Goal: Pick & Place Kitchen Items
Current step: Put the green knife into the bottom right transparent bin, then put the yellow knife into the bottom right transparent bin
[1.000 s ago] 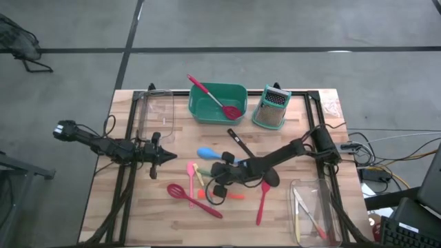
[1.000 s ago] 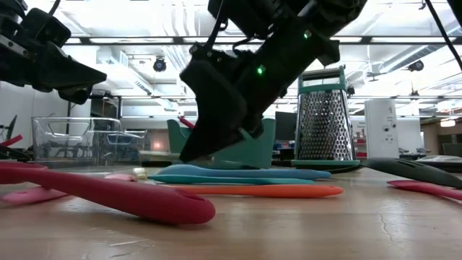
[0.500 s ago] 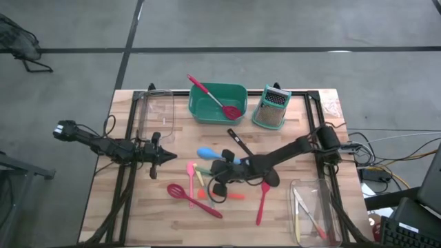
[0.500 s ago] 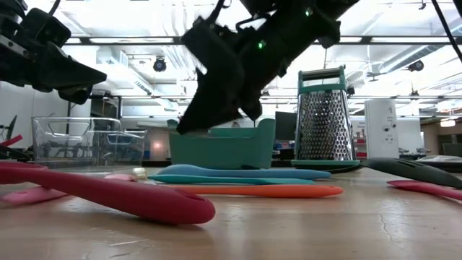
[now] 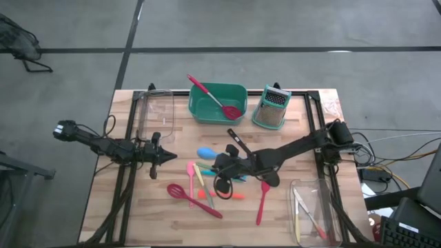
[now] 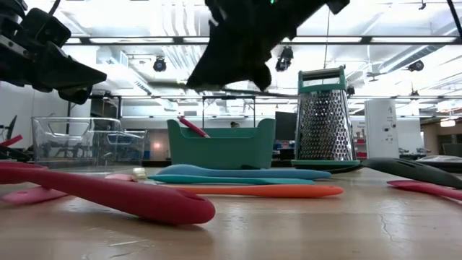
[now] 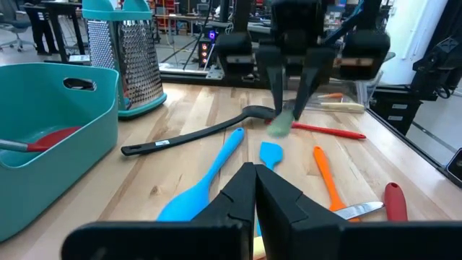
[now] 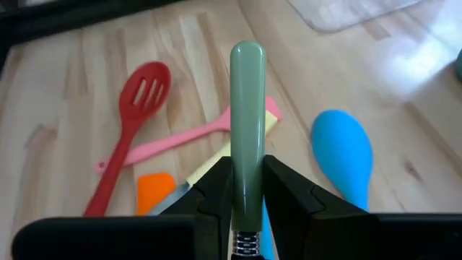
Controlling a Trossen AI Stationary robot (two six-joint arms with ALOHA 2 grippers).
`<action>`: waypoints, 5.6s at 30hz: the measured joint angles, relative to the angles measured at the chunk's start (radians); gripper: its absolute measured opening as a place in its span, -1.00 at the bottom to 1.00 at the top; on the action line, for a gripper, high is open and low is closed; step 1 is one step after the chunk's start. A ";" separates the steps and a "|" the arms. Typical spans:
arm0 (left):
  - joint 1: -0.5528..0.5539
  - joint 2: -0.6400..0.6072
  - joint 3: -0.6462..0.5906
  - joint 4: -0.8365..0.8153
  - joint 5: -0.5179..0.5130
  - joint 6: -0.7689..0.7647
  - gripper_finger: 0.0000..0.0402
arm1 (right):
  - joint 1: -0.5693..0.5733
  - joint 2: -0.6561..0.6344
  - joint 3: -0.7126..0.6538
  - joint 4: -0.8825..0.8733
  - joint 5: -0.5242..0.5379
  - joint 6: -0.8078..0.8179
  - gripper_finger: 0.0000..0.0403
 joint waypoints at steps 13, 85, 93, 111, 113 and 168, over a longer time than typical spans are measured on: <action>0.000 0.000 0.000 0.000 0.000 0.000 -0.94 | 0.026 -0.103 0.000 -0.009 0.001 0.007 -0.69; 0.000 0.000 0.000 0.000 0.000 0.000 -0.94 | 0.871 -0.340 0.000 -0.981 0.447 1.219 -0.69; 0.000 0.000 0.000 0.000 0.000 0.000 -0.94 | 0.983 -0.339 0.000 -1.112 0.443 1.413 -0.69; 0.000 0.000 0.000 0.000 0.000 0.000 -0.94 | 1.021 -0.214 0.000 -1.237 0.307 1.589 -0.69; 0.000 0.000 0.000 0.000 0.000 0.000 -0.94 | 1.021 -0.197 0.000 -1.236 0.304 1.590 -0.69; 0.000 0.000 0.000 0.000 0.000 0.000 -0.94 | 0.920 -0.076 0.170 -1.454 0.355 1.622 -0.20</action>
